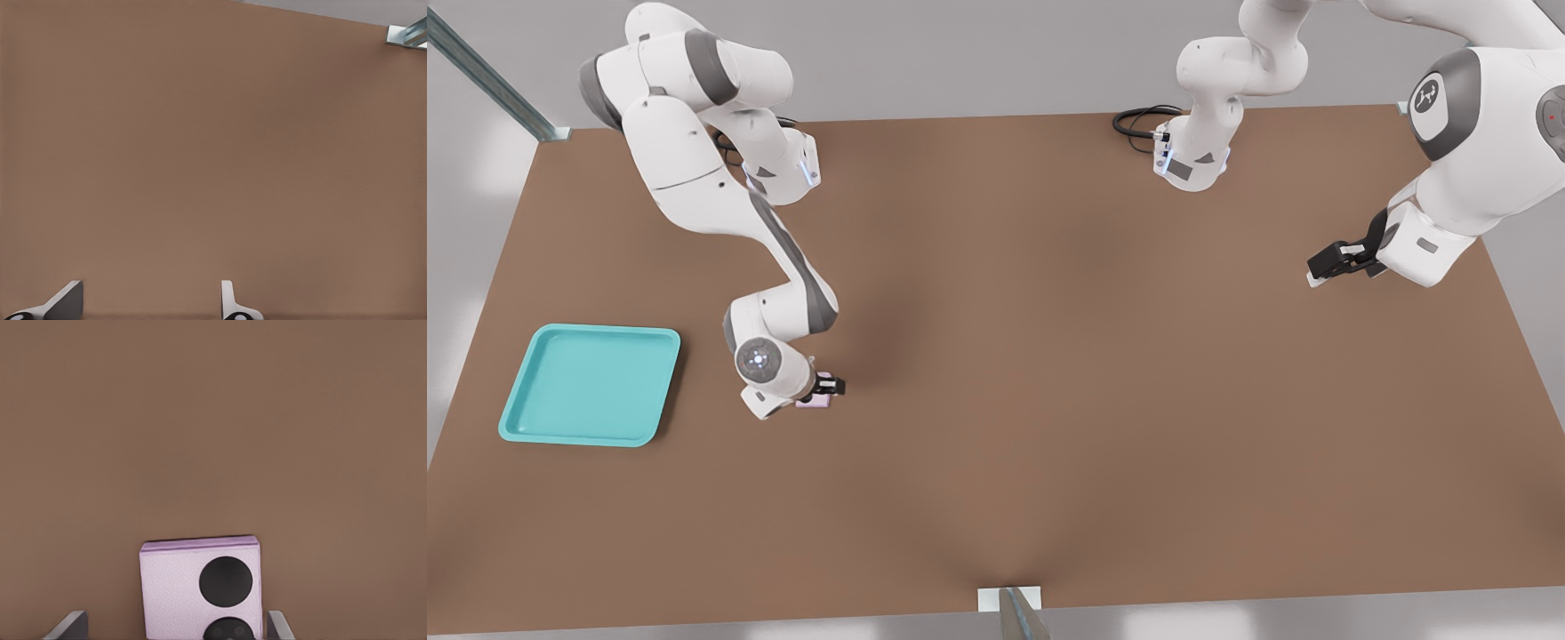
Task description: Keep left arm still and place phone on the tray with right arm
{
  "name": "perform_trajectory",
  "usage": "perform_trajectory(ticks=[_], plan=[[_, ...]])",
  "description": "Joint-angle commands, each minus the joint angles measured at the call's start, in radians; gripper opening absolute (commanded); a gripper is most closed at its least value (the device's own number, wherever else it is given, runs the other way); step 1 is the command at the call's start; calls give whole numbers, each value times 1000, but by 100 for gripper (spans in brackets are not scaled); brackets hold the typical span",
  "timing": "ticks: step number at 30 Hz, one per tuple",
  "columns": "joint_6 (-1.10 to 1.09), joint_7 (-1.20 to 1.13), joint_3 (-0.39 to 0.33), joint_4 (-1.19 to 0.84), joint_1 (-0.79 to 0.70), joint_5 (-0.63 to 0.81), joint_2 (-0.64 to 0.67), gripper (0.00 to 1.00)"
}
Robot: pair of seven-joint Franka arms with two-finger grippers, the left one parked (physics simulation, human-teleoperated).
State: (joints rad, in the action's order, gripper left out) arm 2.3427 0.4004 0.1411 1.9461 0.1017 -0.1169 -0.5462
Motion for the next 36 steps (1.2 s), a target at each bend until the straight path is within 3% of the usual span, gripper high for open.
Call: perform_trajectory(ticks=[1, 36], plan=[[29, -52, 0, 0, -14, -3, -8, 100], [70, -97, 0, 22, -50, -12, -24, 100]])
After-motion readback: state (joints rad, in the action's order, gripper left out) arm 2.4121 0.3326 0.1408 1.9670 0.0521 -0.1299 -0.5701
